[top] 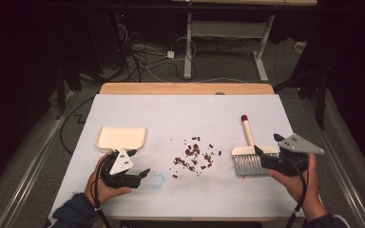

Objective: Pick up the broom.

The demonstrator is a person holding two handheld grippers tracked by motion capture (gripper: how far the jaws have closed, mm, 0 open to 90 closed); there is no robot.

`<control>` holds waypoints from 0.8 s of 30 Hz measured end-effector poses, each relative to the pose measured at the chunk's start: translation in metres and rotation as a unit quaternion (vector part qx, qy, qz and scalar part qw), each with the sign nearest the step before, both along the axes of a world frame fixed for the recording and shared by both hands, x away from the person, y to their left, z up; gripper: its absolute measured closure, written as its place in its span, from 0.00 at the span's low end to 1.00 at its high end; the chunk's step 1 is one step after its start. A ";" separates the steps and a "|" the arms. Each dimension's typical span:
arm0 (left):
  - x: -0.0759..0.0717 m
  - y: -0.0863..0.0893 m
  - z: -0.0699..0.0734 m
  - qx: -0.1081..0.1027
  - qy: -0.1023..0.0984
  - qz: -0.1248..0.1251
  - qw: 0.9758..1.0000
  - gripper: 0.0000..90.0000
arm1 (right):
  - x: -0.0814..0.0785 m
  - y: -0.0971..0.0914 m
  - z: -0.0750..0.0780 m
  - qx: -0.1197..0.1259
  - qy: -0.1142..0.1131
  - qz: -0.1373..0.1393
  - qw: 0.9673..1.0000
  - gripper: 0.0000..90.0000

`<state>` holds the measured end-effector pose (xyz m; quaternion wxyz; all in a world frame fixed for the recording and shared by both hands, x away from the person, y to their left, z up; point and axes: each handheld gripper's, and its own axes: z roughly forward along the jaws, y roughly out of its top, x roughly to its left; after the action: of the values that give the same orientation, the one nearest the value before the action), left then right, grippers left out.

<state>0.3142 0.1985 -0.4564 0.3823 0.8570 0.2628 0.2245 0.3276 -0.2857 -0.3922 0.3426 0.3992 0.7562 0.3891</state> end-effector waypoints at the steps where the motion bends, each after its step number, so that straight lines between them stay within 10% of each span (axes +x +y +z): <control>1: 0.000 0.000 0.000 0.001 0.001 -0.001 1.000 0.23 | 0.008 -0.001 0.003 0.008 0.013 0.000 1.000 0.28; 7: 0.001 -0.001 -0.002 0.006 0.009 0.000 1.000 0.23 | 0.067 0.002 0.003 0.008 0.108 -0.037 0.993 0.31; 14: 0.002 -0.003 -0.007 0.028 0.025 -0.006 0.999 0.23 | 0.126 0.011 -0.027 -0.003 0.226 -0.068 0.972 0.35; 15: 0.002 -0.003 -0.007 0.028 0.026 -0.007 0.999 0.23 | 0.141 0.014 -0.038 -0.005 0.263 -0.074 0.962 0.36; 18: 0.001 -0.003 -0.007 0.030 0.028 -0.009 0.999 0.23 | 0.153 0.020 -0.050 -0.039 0.293 -0.086 0.952 0.46; 24: 0.000 -0.001 -0.008 0.034 0.033 -0.009 0.999 0.23 | 0.152 0.027 -0.056 -0.043 0.295 -0.080 0.951 0.58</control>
<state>0.3144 0.1976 -0.4649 0.3457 0.8789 0.2595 0.2017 0.4800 -0.2585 -0.4484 0.1509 0.5403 0.8051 0.1927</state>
